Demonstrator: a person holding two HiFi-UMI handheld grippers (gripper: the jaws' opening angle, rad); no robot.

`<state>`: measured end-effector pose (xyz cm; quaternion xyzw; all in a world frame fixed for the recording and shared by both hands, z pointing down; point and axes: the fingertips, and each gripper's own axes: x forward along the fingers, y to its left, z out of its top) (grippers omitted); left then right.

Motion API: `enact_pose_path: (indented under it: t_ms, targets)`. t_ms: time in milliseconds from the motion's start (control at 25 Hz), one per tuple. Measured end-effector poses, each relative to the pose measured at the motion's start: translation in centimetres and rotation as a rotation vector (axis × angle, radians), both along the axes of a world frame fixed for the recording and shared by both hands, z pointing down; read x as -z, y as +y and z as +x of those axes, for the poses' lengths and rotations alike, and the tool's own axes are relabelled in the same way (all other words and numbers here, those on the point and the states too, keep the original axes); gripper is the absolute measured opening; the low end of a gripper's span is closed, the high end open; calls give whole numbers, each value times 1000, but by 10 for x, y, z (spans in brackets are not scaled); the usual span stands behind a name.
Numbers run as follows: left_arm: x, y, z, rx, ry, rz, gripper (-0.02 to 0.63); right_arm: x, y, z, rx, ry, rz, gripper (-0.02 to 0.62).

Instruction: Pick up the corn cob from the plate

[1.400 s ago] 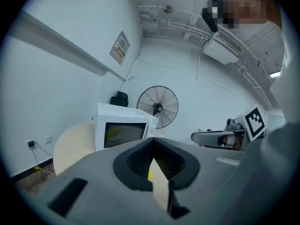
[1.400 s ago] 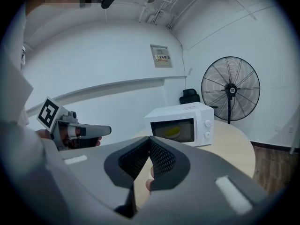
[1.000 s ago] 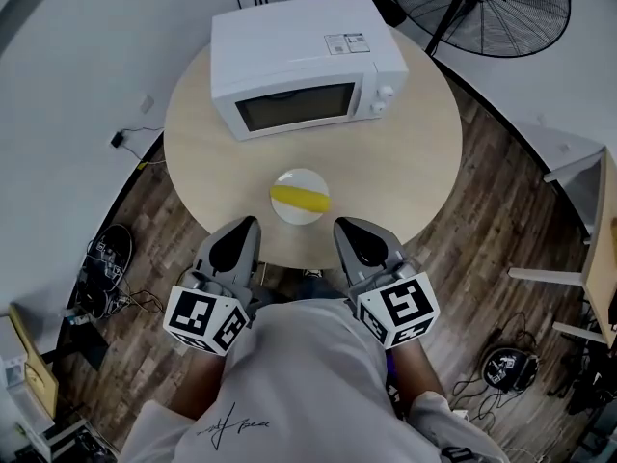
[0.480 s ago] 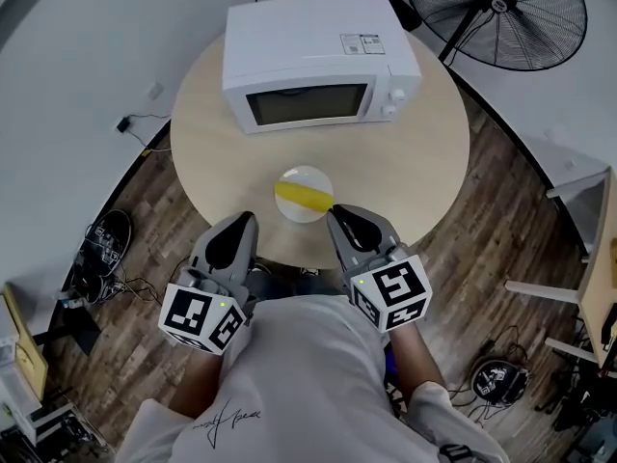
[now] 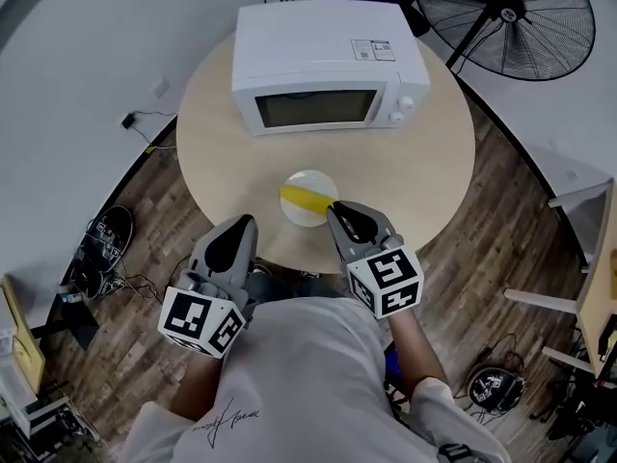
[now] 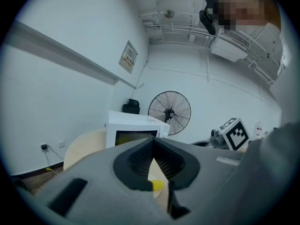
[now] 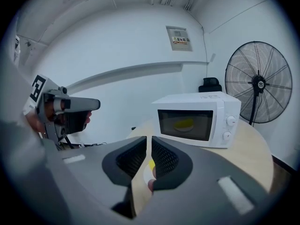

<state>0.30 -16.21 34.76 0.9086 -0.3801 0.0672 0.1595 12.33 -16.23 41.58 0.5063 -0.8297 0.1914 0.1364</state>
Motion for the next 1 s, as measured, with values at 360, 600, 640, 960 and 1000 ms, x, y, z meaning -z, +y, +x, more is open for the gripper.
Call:
enact_pose_path:
  t_ms: [360,600,640,960,1000]
  targets:
    - [-9,3,-5,16,-10,-26,-8,-29,-14,-1,38,25,-43,59]
    - [-13,3,-2,14,-9,-38,-8,-44,-21,-2,71,43,-77,87]
    - [-13,3,-1,14,-9,-39,-8,-47,-23,-2,76,51,-81,91]
    - [-21,2,-2,33,-13,-66,-9,-77,-32,-3,102,101,-128,139]
    - [-22,2,-2,34,-12,-69,-8,-80,-33,-3,105,107,-133,144]
